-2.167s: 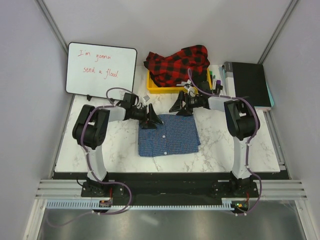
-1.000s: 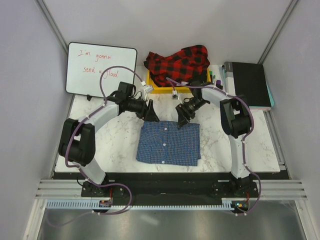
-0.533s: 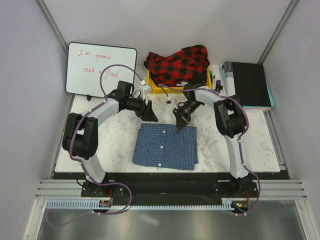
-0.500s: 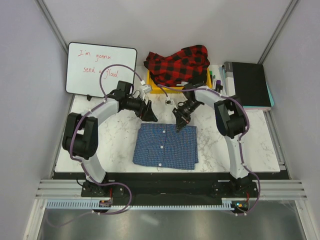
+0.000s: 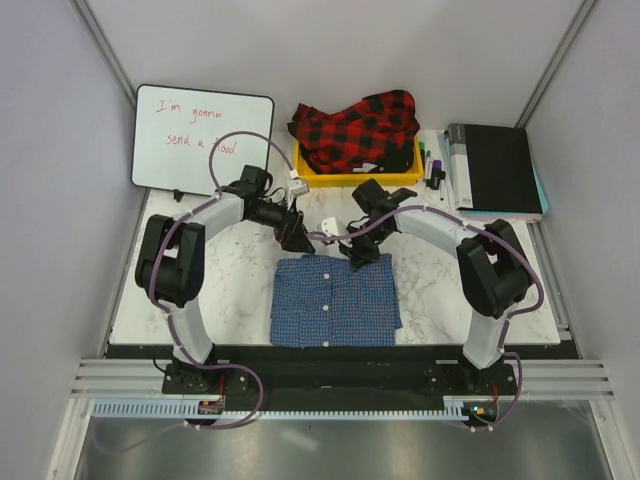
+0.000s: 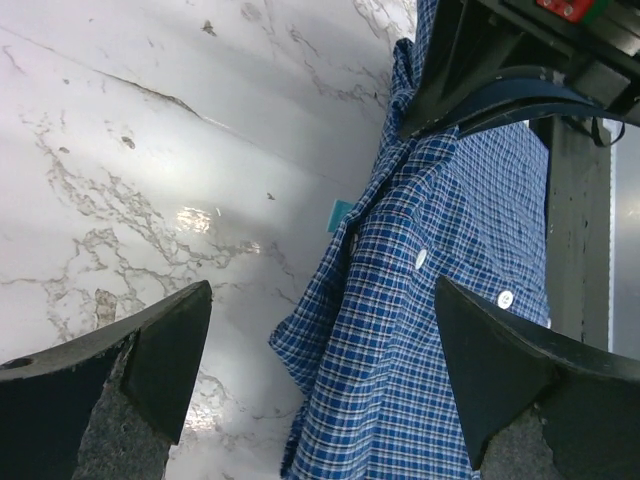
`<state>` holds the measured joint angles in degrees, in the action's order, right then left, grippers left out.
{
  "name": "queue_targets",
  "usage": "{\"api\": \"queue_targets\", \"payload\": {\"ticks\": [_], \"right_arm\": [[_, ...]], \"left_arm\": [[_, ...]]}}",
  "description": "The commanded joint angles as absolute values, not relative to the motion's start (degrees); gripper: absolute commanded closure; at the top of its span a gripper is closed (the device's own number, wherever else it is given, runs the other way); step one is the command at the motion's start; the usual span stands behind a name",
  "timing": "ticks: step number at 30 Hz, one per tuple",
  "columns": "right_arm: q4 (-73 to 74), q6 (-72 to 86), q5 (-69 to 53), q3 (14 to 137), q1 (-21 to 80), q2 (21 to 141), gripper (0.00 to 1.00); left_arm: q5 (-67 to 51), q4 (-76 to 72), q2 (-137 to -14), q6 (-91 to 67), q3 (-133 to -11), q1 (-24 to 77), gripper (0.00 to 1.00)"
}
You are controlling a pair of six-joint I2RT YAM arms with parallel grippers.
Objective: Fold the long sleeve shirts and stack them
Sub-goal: Fold the shirt
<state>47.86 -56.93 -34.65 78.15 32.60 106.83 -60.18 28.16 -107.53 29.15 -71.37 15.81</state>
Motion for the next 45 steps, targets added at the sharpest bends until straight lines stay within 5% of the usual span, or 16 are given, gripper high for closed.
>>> {"api": "queue_targets", "payload": {"ticks": [1, 17, 38, 45], "right_arm": [[37.5, -62.0, -28.7, 73.2, 34.7, 100.7, 1.00], [14.7, -78.2, -16.7, 48.9, 43.7, 82.9, 1.00], [11.7, -82.5, -14.2, 45.3, 46.1, 79.3, 1.00], [11.1, -81.7, -13.7, 44.6, 46.5, 77.6, 1.00]], "left_arm": [[-58.1, 34.0, -105.9, 38.8, -72.9, 18.6, 0.01], [-52.4, 32.8, -100.1, 40.9, -67.3, 22.0, 0.01], [-46.6, 34.1, -102.7, 42.3, -69.5, 29.3, 0.01], [-51.5, 36.7, -104.5, 39.5, -73.3, 30.3, 0.37]]}}
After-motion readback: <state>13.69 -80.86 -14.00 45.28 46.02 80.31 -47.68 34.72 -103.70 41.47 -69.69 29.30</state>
